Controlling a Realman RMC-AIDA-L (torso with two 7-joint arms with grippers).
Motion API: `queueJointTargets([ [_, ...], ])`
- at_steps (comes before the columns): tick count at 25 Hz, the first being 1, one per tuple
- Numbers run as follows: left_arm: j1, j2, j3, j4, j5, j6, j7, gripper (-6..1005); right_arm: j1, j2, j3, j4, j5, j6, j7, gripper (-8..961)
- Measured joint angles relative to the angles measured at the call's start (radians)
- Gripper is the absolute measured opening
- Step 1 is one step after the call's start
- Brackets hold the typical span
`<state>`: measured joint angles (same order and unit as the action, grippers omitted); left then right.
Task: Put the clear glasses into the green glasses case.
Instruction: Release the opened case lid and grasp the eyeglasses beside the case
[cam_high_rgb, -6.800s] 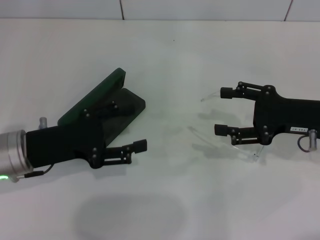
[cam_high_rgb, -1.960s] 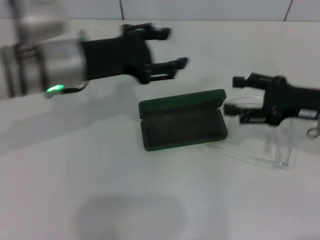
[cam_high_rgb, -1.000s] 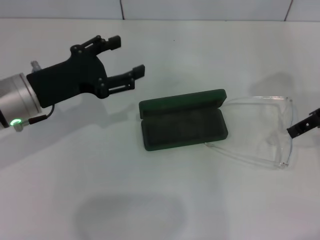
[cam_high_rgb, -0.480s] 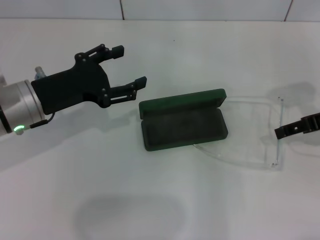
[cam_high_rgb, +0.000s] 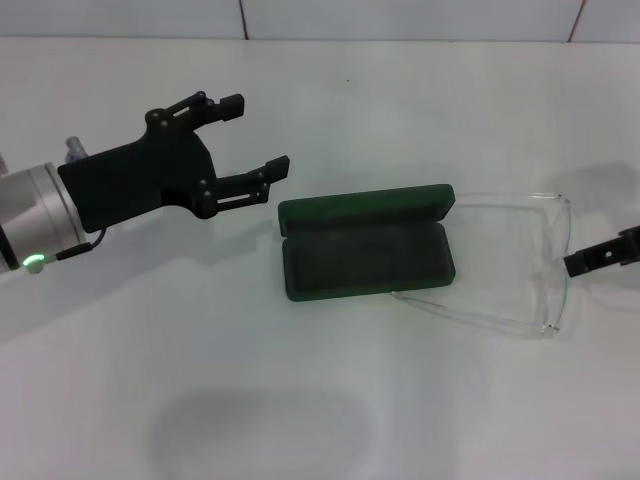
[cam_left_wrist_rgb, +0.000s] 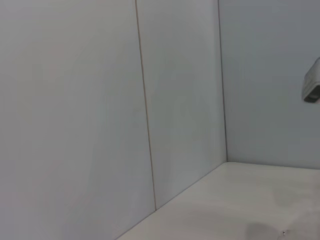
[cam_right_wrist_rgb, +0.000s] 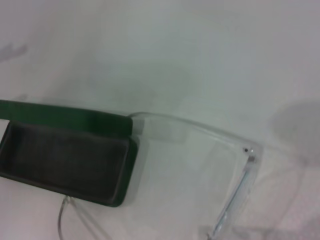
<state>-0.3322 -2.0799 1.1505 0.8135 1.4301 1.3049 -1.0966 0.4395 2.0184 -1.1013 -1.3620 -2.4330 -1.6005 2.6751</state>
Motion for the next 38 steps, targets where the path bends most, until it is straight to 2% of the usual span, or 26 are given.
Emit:
queueJointTargets([
  [11,0.003,0.000,0.000,-0.002,-0.001,0.001,-0.002,884,-0.012,0.002,0.061,-0.021,0.071,-0.013,-0.031,833],
  [20,0.005,-0.006,-0.018,-0.006,-0.001,-0.004,0.007,884,-0.048,0.008,0.010,0.044,0.084,0.092,-0.065,813],
  [38,-0.023,-0.006,-0.049,-0.054,-0.005,-0.014,0.044,883,-0.038,0.005,-0.027,0.170,0.134,0.171,-0.095,763],
])
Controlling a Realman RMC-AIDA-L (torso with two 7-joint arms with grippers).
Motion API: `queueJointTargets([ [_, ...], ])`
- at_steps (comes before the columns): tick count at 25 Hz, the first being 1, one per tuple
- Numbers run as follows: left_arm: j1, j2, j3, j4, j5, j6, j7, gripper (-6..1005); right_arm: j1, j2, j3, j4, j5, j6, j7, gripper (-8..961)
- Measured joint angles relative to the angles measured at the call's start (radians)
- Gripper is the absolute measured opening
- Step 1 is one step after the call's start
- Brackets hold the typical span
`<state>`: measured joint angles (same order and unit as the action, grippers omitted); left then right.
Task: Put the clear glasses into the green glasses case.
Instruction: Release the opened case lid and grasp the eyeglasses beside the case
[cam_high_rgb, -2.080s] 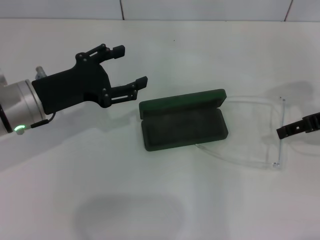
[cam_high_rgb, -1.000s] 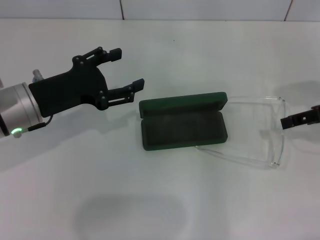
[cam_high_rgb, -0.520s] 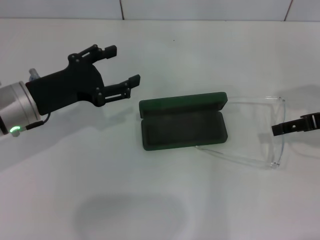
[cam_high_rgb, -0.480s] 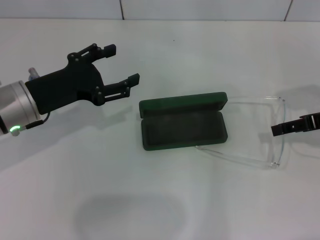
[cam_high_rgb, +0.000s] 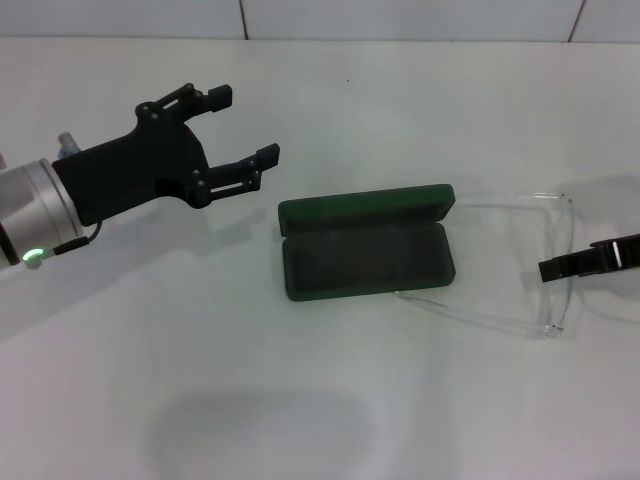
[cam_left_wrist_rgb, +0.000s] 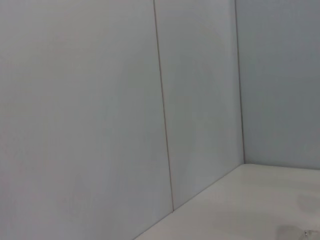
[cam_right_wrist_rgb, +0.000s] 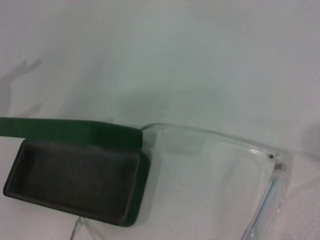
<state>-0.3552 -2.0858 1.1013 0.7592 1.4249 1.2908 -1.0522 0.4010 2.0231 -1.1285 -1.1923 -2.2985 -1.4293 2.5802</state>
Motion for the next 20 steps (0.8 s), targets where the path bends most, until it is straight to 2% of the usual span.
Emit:
queueJointTargets([
  [14,-0.009,-0.003,0.004,-0.004,0.000,-0.012,0.005,884,-0.002,-0.002,-0.001,0.007,0.002,0.023,-0.036,394],
  [20,-0.029,-0.003,0.001,-0.036,-0.002,-0.012,0.006,883,0.007,-0.003,-0.006,0.013,0.002,0.048,-0.052,398],
])
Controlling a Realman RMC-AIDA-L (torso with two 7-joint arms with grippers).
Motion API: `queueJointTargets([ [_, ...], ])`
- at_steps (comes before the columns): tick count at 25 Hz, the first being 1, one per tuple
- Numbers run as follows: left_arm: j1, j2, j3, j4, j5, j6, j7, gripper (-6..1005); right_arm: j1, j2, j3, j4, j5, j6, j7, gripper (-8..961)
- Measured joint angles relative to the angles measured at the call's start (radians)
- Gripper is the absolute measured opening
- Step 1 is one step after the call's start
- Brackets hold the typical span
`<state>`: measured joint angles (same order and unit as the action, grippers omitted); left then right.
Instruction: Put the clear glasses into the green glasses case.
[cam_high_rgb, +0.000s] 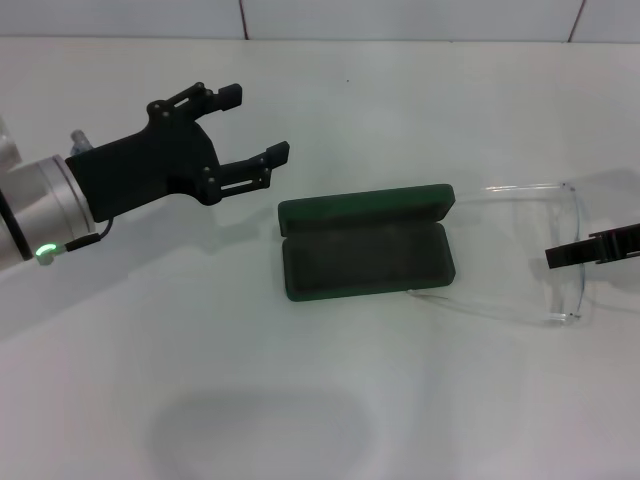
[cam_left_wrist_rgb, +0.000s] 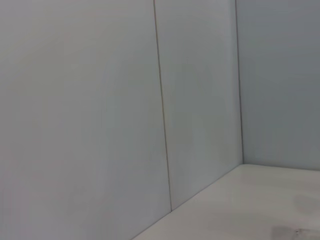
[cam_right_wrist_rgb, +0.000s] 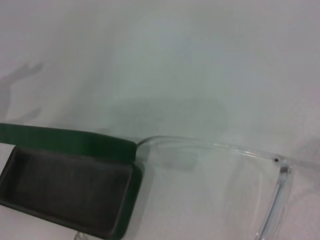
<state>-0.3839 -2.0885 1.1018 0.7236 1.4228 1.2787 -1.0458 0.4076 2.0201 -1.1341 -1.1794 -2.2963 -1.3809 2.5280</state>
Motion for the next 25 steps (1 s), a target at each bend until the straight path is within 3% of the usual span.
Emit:
queueJointTargets([
  [11,-0.009,0.000,0.000,-0.023,-0.001,0.001,0.003,884,0.032,0.001,-0.008,0.077,0.024,0.045,-0.050,392],
  [25,-0.009,-0.001,0.000,-0.029,-0.001,0.000,0.006,883,0.025,0.002,-0.030,0.078,0.076,0.089,-0.138,241],
])
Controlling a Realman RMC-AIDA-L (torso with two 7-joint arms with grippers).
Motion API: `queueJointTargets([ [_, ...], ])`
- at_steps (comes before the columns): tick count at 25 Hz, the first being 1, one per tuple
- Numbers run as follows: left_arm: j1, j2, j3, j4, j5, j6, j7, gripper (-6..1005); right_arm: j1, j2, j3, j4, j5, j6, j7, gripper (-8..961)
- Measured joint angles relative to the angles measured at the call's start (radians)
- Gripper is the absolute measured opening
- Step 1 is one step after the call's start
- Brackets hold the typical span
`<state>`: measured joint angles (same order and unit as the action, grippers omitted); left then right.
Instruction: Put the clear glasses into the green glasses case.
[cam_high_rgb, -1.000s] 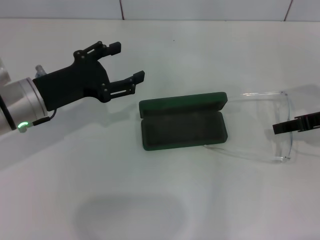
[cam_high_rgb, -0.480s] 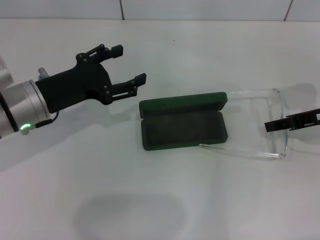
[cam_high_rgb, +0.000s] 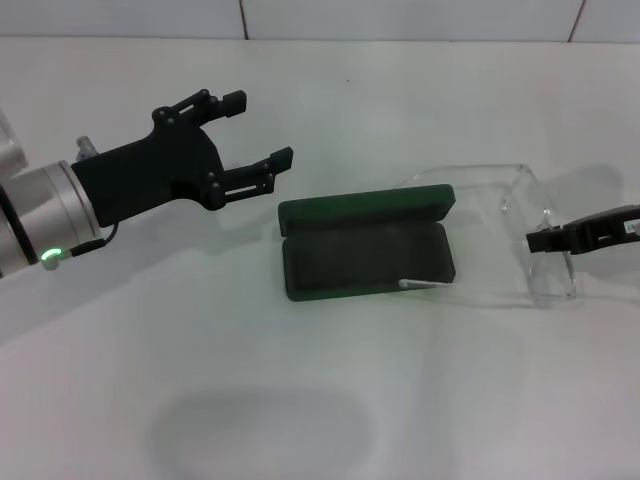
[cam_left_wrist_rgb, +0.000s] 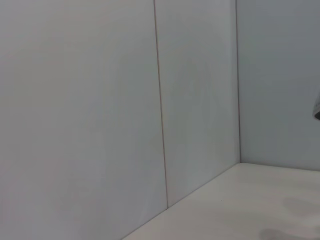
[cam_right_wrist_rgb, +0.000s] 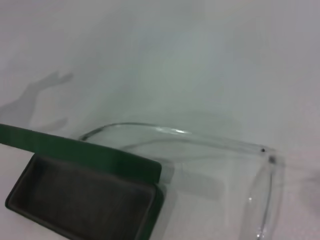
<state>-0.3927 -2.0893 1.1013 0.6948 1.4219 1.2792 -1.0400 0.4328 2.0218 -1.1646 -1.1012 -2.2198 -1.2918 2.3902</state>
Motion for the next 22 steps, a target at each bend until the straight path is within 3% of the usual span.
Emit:
queueJointTargets([
  [11,-0.008,0.000,0.000,-0.006,-0.009,-0.012,0.009,882,-0.004,-0.001,0.004,0.034,0.044,0.050,-0.120,153],
  [18,-0.003,-0.001,0.009,-0.121,-0.198,0.010,0.115,879,-0.041,-0.006,0.042,0.028,0.123,0.059,-0.239,146],
  [22,0.002,-0.002,0.010,-0.169,-0.263,0.032,0.130,879,-0.073,-0.006,0.140,0.026,0.202,0.029,-0.358,133],
])
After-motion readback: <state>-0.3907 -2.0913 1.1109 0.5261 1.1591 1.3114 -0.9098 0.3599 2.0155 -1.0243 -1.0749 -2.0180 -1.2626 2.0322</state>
